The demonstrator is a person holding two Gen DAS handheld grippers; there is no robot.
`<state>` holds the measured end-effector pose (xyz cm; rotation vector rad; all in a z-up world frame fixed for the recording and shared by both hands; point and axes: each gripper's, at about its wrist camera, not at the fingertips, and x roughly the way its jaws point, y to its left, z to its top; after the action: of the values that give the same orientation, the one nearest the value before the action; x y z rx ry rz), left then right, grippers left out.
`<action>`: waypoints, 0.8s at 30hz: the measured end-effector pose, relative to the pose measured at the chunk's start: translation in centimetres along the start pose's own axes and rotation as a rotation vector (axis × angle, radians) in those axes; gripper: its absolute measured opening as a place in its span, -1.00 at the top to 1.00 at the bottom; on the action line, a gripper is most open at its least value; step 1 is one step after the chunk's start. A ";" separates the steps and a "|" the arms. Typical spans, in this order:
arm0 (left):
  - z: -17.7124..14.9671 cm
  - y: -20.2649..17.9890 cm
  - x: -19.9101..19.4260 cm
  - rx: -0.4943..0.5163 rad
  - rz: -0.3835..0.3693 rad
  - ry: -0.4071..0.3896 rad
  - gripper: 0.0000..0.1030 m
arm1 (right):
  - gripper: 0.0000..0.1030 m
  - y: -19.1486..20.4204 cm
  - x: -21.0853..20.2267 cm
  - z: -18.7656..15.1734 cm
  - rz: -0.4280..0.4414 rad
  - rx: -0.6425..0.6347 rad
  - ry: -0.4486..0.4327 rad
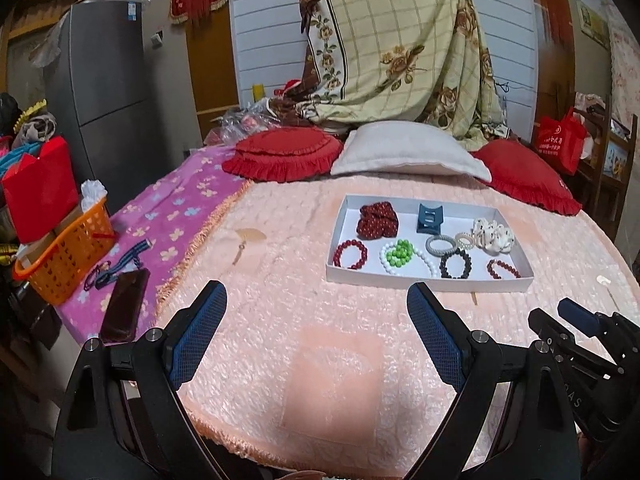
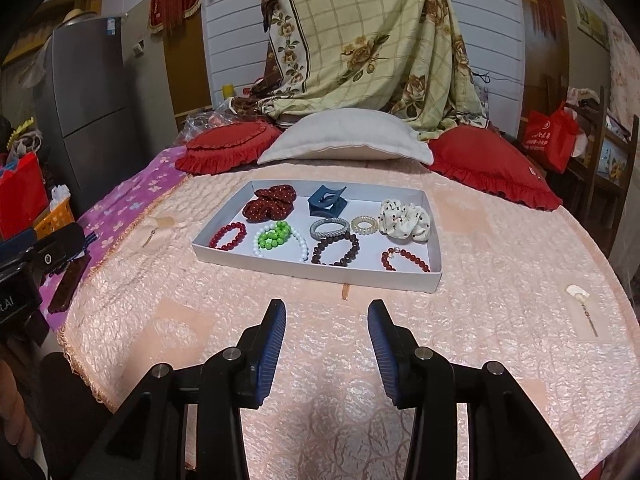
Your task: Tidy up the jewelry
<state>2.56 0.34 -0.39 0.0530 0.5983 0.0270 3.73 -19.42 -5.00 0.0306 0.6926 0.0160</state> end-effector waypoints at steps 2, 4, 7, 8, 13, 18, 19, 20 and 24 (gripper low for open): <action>-0.2 -0.1 0.2 -0.001 0.006 0.009 -0.78 | 0.20 -0.1 0.1 -0.1 -0.001 0.005 0.004; -0.4 -0.1 0.4 0.000 0.004 0.016 -0.78 | 0.20 -0.2 0.2 -0.2 -0.003 0.010 0.006; -0.6 -0.3 0.7 0.007 0.001 0.030 -0.78 | 0.20 -0.2 0.4 -0.3 -0.008 0.010 0.011; -0.7 -0.5 0.8 0.010 -0.002 0.036 -0.78 | 0.20 -0.2 0.5 -0.4 -0.010 0.010 0.013; -0.9 -0.5 1.4 0.003 -0.017 0.066 -0.78 | 0.20 -0.1 0.7 -0.5 -0.016 0.009 0.022; -1.0 -0.1 1.6 -0.007 -0.010 0.075 -0.78 | 0.20 -0.2 0.9 -0.6 -0.024 0.014 0.024; -1.1 -0.1 1.6 -0.009 -0.008 0.077 -0.78 | 0.20 -0.2 0.9 -0.6 -0.024 0.014 0.025; -1.1 -0.1 1.7 -0.009 -0.007 0.078 -0.78 | 0.20 -0.3 0.9 -0.6 -0.025 0.016 0.026; -1.2 -0.1 1.8 -0.006 -0.007 0.084 -0.78 | 0.20 -0.1 0.9 -0.6 -0.029 0.013 0.026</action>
<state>3.33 0.38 -2.38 0.0446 0.6819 0.0241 4.08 -19.50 -6.03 0.0329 0.7190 -0.0156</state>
